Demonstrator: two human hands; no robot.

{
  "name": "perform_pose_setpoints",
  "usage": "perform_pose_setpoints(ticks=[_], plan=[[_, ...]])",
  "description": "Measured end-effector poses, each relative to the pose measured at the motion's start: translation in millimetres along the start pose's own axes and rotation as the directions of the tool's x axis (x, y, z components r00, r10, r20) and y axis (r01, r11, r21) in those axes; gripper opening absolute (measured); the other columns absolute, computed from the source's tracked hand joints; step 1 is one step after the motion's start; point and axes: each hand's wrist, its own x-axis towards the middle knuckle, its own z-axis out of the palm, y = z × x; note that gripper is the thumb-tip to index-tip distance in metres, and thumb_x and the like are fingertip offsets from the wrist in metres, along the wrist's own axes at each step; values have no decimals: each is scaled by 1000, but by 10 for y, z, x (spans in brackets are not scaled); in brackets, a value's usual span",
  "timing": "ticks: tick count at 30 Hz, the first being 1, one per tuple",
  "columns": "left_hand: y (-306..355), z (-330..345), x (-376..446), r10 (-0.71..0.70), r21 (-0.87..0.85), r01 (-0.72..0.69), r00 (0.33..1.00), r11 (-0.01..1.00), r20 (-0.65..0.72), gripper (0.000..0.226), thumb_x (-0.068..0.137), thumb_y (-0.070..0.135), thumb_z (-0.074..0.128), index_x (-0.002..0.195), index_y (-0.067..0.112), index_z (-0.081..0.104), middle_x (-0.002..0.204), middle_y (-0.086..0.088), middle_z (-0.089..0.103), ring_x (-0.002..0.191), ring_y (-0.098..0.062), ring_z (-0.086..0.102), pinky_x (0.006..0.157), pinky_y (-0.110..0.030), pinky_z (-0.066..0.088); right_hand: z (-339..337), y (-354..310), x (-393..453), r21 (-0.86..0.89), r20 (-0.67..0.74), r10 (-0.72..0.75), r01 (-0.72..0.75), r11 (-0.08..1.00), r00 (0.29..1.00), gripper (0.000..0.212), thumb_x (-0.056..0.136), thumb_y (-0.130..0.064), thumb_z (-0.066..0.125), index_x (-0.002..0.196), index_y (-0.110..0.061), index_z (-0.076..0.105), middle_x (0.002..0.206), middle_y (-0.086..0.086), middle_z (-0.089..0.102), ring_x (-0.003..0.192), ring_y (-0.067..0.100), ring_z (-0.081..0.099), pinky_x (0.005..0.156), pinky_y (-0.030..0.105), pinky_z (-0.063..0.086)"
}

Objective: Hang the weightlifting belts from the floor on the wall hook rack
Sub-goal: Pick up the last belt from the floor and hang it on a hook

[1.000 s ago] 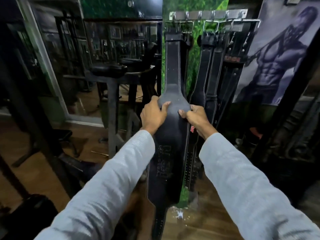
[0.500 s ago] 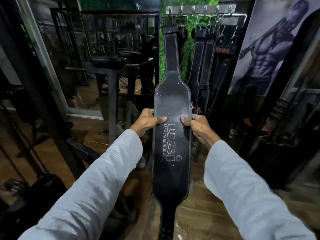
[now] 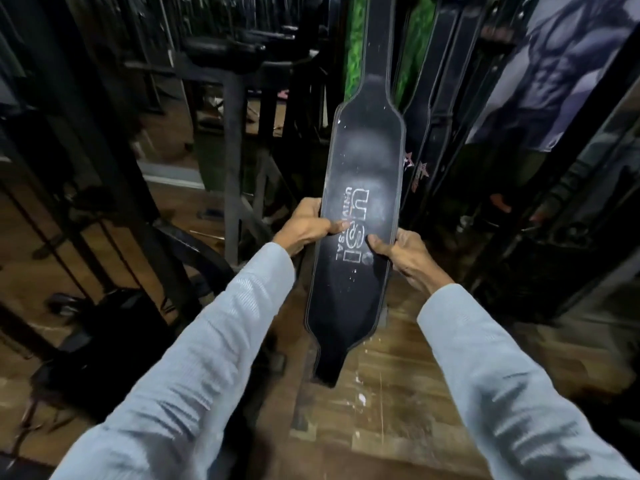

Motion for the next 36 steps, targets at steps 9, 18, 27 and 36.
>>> perform_pose_setpoints(ticks=[9, 18, 27, 36], plan=[[-747, -77, -255, -63, -147, 69, 997, 987, 49, 35, 80, -6, 77, 113, -11, 67, 91, -6, 74, 75, -9, 71, 74, -24, 61, 325, 319, -331, -16, -107, 27, -29, 999, 994, 34, 87, -11, 81, 117, 2, 72, 109, 12, 77, 82, 13, 77, 74, 25, 63], [-1304, -82, -454, -206, -212, 219, 975, 952, 81, 37, 74, 2, 85, 108, -6, 73, 111, -20, 74, 101, -33, 72, 94, -47, 58, 459, 737, -419, -151, -65, 113, -122, 981, 992, 34, 88, -3, 77, 121, 0, 69, 118, 15, 74, 96, 23, 72, 76, 23, 63], [-1667, -87, -445, -269, -111, 284, 954, 952, 131, 59, 54, 26, 93, 105, 3, 77, 114, -17, 74, 110, -35, 70, 99, -48, 54, 363, 1251, -235, -228, -43, 194, -198, 953, 980, 37, 84, -4, 81, 118, 0, 70, 117, 13, 75, 77, 1, 74, 82, 24, 62], [-1841, 219, -344, -277, -70, 274, 960, 959, -34, 37, 78, -6, 79, 114, -7, 69, 102, -5, 77, 90, -16, 74, 84, -31, 60, 193, 1540, -6, -342, -3, 237, -224, 913, 971, 34, 86, -17, 82, 117, -8, 73, 109, 0, 75, 98, 19, 73, 96, 36, 58]])
